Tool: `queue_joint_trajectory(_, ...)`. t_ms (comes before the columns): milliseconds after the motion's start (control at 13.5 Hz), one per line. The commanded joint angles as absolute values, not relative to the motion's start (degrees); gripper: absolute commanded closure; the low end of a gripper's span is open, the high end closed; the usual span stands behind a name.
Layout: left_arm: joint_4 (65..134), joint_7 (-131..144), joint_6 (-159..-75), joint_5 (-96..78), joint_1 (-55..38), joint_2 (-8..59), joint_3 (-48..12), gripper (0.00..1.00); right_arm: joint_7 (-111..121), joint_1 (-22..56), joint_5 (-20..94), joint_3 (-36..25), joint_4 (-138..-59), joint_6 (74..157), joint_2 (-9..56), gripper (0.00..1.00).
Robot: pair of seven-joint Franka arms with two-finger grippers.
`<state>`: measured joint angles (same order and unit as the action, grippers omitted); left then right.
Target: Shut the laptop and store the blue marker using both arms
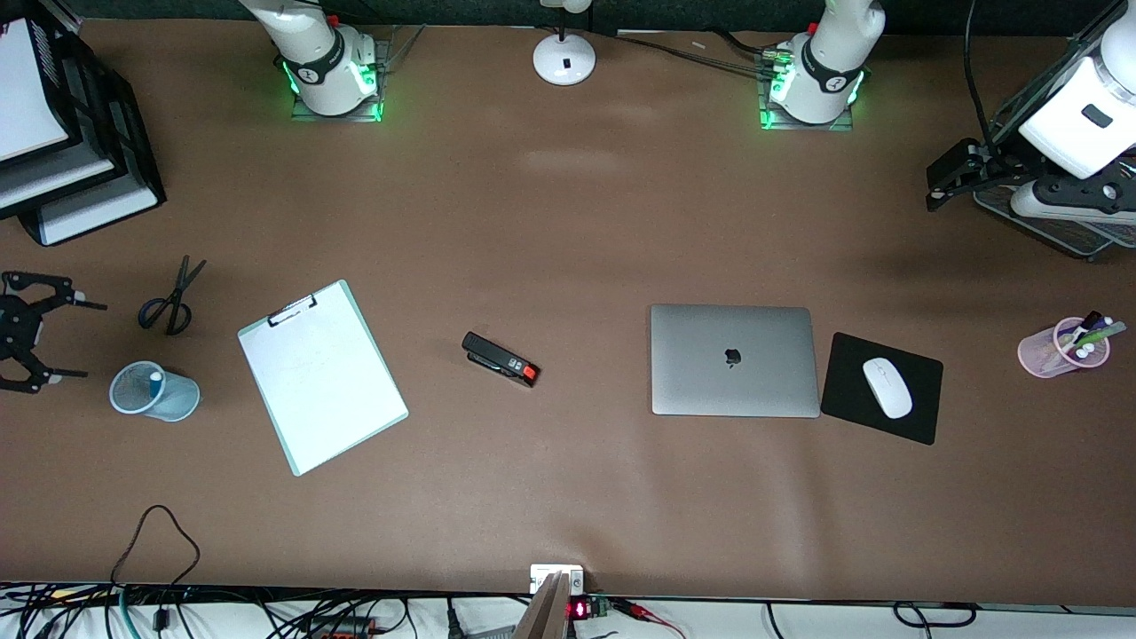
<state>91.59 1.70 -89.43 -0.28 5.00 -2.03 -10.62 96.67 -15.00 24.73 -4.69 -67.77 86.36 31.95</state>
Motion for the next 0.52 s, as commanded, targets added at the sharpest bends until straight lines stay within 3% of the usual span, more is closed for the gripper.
queue_joint_trajectory(0, 92.20, 0.18, -89.91, -1.14, 5.45, -2.81, -10.63, 0.00, 86.61, -11.70, 21.01, -4.48, -72.95, 86.84, 26.55, 0.00)
queue_joint_trajectory(445, 92.20, 0.18, -89.65, -1.14, 5.45, -2.90, -10.63, 0.00, 64.72, -5.90, 15.93, -4.83, -77.52, 86.92, 20.75, 0.00)
